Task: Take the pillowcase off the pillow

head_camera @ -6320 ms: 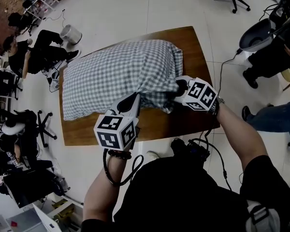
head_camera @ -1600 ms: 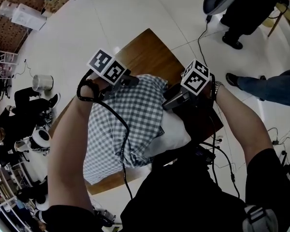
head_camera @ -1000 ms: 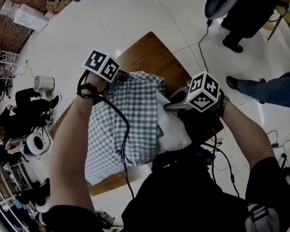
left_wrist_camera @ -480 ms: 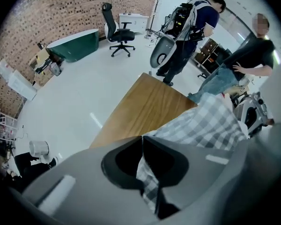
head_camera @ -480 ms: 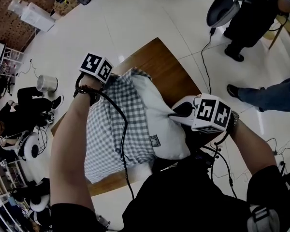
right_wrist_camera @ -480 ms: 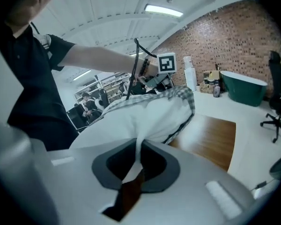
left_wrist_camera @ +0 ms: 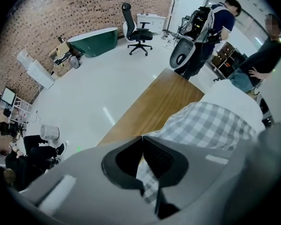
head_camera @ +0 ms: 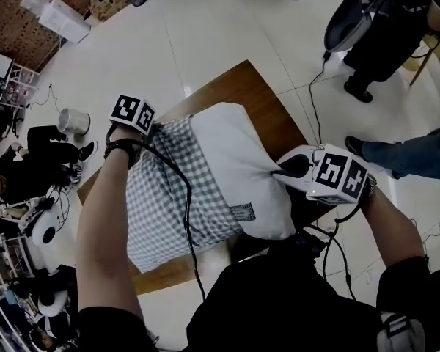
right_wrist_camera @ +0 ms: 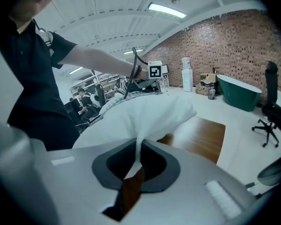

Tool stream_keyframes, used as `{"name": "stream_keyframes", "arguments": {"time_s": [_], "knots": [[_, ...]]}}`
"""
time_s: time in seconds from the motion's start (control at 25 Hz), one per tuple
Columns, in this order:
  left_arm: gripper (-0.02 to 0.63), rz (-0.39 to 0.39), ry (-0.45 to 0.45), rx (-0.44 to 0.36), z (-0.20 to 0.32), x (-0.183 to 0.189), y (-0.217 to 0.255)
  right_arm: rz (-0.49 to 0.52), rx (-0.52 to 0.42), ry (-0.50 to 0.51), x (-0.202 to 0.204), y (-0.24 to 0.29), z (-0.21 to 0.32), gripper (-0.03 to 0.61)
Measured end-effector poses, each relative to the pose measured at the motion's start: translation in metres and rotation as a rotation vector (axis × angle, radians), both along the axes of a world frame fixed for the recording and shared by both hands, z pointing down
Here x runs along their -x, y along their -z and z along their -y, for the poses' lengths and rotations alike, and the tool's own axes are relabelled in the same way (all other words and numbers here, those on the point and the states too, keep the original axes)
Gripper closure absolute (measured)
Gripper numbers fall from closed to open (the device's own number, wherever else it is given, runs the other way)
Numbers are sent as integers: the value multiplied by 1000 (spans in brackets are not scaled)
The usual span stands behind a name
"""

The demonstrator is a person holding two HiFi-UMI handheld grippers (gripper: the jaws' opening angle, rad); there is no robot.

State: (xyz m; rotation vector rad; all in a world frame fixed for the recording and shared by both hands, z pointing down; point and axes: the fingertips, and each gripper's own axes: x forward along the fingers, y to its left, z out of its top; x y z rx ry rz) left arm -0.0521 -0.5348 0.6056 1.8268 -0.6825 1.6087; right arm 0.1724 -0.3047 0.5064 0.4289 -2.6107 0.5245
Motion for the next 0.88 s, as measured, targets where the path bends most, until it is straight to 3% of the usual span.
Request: {"name": "stream_keyframes", "arguments": {"time_s": [0.52,0.72,0.88], "knots": [[601,15,92,-58,-10,57,-8,-77,19,-40,-10,-28,8,561],[595,-34,9,-89,-32,60,-11,-132,-7,-54,8,-39,-1,554],[565,-102,20,-147,-38,52,-8,-148,-26,-70,7,-50,2,531]]}}
